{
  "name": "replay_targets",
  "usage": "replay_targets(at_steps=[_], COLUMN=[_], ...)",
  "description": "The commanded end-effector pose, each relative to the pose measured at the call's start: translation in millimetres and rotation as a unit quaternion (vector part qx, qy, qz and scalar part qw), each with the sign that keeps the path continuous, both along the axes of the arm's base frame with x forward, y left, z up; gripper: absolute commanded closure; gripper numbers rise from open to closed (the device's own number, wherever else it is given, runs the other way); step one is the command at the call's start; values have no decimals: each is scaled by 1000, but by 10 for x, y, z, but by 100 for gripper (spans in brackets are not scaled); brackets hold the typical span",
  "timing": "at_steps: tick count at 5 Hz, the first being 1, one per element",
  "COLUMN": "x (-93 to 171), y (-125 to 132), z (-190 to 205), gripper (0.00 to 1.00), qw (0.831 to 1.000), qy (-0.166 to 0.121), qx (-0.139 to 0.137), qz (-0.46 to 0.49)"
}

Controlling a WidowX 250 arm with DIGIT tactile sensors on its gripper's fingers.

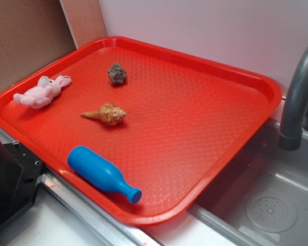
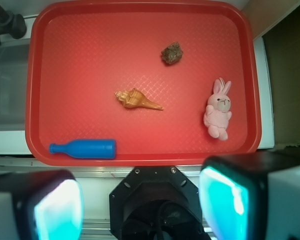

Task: Grab the blue bottle.

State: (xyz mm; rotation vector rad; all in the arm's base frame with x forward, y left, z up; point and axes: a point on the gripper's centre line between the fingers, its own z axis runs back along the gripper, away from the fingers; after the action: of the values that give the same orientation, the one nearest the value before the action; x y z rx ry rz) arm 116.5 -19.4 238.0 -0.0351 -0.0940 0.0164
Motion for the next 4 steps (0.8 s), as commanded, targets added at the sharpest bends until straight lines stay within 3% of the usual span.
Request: replay_targets(at_steps=[1, 2, 3, 4], x=[0, 259, 331, 257], y=[0, -341, -701, -901], z=[0, -404, -664, -826], gripper=[0, 0, 0, 0], qw=[1000, 992, 968, 930], qy=[0, -7, 24, 14], qx=[0, -22, 9, 43], qz=[0, -125, -248, -365])
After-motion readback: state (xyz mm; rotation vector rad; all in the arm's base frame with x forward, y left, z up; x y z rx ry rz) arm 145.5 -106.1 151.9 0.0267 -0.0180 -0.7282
